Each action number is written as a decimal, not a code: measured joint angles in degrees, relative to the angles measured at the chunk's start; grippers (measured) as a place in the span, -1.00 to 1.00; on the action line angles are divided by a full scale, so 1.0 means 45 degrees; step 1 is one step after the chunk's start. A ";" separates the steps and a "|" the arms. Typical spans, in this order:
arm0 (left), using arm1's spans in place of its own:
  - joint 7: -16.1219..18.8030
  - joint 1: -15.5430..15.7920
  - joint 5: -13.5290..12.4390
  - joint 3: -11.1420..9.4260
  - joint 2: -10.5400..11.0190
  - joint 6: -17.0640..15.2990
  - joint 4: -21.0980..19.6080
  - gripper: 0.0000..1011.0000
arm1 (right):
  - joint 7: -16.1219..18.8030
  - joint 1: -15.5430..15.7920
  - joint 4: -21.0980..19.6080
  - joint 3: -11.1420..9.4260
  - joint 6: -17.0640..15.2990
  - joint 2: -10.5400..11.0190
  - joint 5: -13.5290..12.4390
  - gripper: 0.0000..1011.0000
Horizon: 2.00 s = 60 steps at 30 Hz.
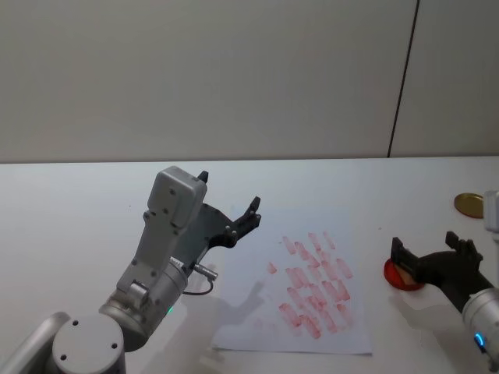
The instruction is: Use the one hand to pick up the stamp and affix it onto the A4 paper.
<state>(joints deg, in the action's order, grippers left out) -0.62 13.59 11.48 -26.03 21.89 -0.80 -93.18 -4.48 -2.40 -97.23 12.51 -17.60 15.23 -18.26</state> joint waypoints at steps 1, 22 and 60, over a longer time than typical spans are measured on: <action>0.0000 0.0000 0.0000 0.0000 0.0000 0.0000 0.0000 0.96 | 0.0001 -0.0049 0.0117 -0.0013 -0.0062 -0.0032 -0.0018 0.98; 0.0000 0.0000 0.0000 0.0000 0.0000 0.0001 0.0000 0.96 | 0.0587 -0.0747 0.1586 -0.0033 -0.0756 -0.0413 -0.0071 0.11; 0.0000 -0.0001 0.0000 0.0001 0.0000 0.0001 0.0000 0.96 | 0.0311 -0.0988 0.2049 -0.0039 -0.1825 -0.0714 0.0263 -0.56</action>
<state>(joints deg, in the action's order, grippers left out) -0.62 13.58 11.48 -26.02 21.89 -0.79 -93.18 -3.08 -6.85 -88.01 12.34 -25.82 12.02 -17.08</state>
